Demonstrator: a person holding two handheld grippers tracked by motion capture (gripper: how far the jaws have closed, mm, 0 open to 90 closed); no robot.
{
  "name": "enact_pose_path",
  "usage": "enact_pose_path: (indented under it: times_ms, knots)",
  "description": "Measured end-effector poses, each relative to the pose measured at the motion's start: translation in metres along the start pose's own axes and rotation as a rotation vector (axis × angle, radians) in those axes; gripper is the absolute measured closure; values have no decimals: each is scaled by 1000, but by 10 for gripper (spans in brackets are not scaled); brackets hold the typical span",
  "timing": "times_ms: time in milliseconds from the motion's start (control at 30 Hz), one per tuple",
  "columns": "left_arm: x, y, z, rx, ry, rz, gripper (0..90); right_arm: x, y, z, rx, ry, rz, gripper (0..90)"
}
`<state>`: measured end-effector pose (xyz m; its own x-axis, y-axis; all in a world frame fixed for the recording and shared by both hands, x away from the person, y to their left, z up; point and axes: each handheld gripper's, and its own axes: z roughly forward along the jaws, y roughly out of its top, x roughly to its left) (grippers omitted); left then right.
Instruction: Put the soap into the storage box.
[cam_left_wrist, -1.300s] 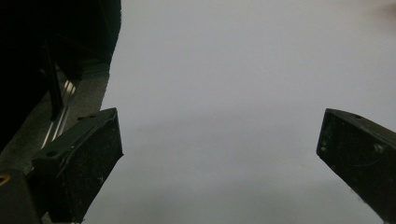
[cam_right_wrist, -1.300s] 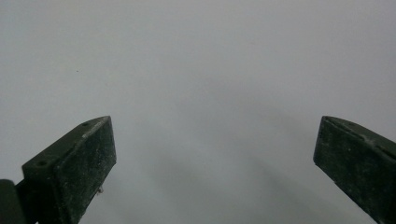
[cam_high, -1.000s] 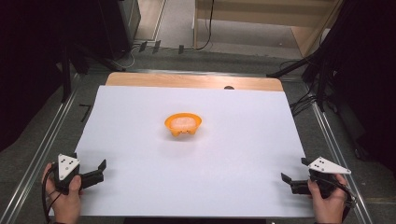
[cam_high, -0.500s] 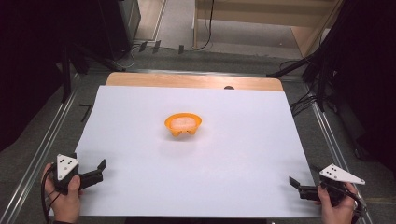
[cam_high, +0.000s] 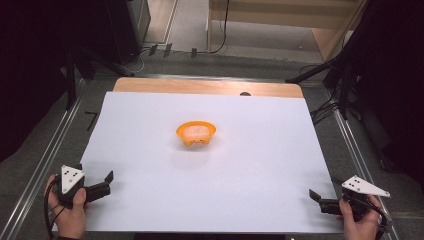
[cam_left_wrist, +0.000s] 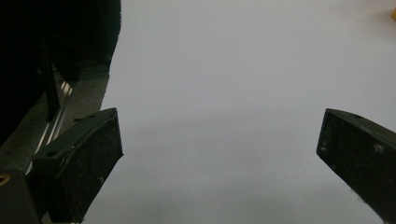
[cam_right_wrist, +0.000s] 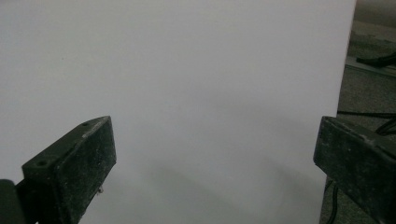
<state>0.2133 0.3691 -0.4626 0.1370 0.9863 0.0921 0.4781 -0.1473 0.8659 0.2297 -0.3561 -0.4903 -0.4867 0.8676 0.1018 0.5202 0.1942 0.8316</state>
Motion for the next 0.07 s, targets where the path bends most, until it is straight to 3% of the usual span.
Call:
enact_pose_path:
  times_ms: [67]
  knots:
    - [0,0,0,2,-1,-1,7,0,0,0,1,1,1,0]
